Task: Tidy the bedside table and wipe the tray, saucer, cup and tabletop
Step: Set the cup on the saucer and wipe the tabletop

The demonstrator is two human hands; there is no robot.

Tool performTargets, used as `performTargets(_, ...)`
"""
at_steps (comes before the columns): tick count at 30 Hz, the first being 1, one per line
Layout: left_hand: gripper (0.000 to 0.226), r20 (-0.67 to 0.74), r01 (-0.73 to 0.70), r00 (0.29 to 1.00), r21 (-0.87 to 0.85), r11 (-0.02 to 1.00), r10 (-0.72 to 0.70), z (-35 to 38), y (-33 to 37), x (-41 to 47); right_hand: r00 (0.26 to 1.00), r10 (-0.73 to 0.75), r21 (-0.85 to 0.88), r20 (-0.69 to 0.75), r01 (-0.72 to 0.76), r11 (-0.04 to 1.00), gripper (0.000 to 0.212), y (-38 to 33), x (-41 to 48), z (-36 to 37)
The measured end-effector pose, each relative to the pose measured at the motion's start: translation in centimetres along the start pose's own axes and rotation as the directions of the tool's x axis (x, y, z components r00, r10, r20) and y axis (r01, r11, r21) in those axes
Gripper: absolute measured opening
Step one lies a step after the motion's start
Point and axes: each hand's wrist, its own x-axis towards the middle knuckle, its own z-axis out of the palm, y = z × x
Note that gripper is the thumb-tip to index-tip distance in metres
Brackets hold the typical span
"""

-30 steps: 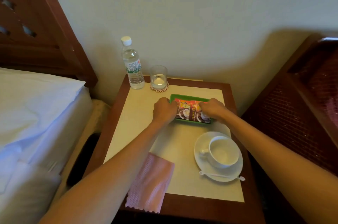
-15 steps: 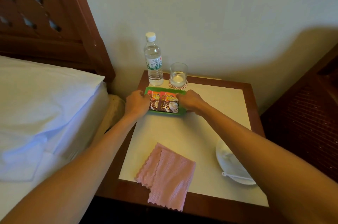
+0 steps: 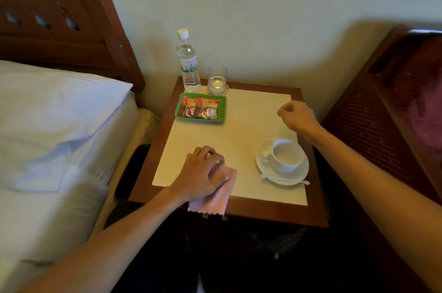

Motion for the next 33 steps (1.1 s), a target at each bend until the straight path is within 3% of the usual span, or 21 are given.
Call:
performTargets(3,0.037,-0.067,-0.005,0.998,-0.021,1.000,0.003,2.1,2.8,-0.9,0.997,0.044,0.039,-0.062,-0.041,0.998,0.028,1.9,-2.0,-1.4)
performTargets(7,0.030,-0.044,0.021,0.999,-0.118,0.993,-0.027,3.4,6.5,0.1,0.988,0.142,0.056,-0.056,-0.139,0.989,0.029,5.3,-4.2,-2.5)
performTargets(10,0.022,-0.109,0.217,0.962,-0.257,0.942,-0.251,2.8,8.3,3.1,0.974,0.213,0.044,0.073,-0.216,0.975,0.027,7.7,-4.8,-2.3)
performTargets(12,0.026,-0.028,0.379,0.916,-0.266,0.886,-0.400,2.3,8.6,5.6,0.962,0.238,0.059,0.135,-0.247,0.967,0.028,8.8,-5.1,-1.8)
performTargets(14,0.030,0.086,0.451,0.890,-0.305,0.838,-0.448,2.2,8.6,7.7,0.958,0.246,0.065,0.145,-0.257,0.964,0.025,9.1,-5.3,-1.1)
performTargets(18,0.016,0.188,0.466,0.884,-0.320,0.825,-0.427,2.2,9.2,9.0,0.968,0.231,0.027,0.097,-0.234,0.972,0.019,8.9,-5.2,-0.4)
performTargets(24,0.012,0.132,0.514,0.854,-0.367,0.776,-0.503,1.6,8.2,8.9,0.973,0.215,0.035,0.079,-0.218,0.975,0.032,8.4,-4.2,0.9)
performTargets(33,0.014,0.054,0.519,0.827,-0.455,0.724,-0.559,-2.6,3.2,7.1,0.983,0.122,0.043,0.139,-0.129,0.991,0.034,3.2,-3.7,4.4)
